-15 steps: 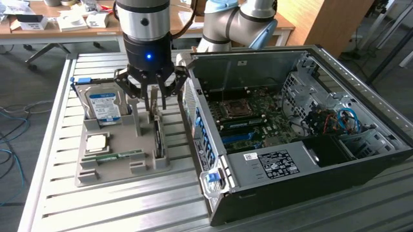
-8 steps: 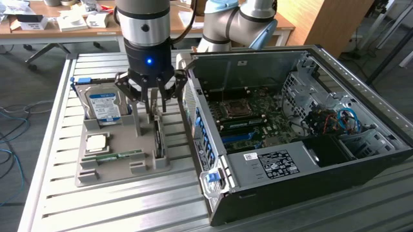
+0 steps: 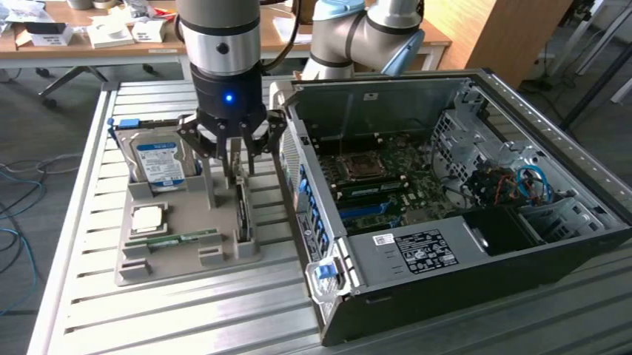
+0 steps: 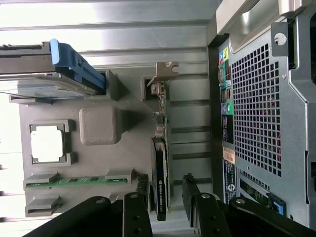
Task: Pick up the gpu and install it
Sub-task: 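Pick up the gpu and move the gpu toward the slot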
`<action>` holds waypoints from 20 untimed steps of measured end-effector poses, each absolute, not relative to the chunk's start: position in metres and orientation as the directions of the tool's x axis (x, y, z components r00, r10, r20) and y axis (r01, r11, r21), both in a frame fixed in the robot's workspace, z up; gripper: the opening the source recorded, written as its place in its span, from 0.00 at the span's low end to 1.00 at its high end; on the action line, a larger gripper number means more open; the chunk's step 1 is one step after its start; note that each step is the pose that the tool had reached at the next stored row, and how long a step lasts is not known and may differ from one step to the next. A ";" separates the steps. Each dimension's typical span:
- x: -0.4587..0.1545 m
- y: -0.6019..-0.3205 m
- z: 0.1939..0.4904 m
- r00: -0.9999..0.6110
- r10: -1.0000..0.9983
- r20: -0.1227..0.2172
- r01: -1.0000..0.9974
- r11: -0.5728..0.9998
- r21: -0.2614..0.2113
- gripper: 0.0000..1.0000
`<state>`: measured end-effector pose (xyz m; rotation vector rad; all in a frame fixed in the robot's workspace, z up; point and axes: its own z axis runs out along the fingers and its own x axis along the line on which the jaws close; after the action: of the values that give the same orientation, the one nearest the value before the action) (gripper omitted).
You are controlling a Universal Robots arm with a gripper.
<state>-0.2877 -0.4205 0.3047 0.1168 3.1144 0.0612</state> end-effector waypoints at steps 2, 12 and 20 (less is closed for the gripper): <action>-0.288 -0.421 0.304 -0.997 0.075 -0.023 0.074 0.996 0.040 0.42; -0.288 -0.423 0.298 -0.997 0.075 -0.023 0.074 0.996 0.040 0.42; -0.288 -0.423 0.295 -0.997 0.075 -0.024 0.074 0.996 0.041 0.42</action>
<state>-0.2877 -0.4232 0.2949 0.1167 3.1137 0.0620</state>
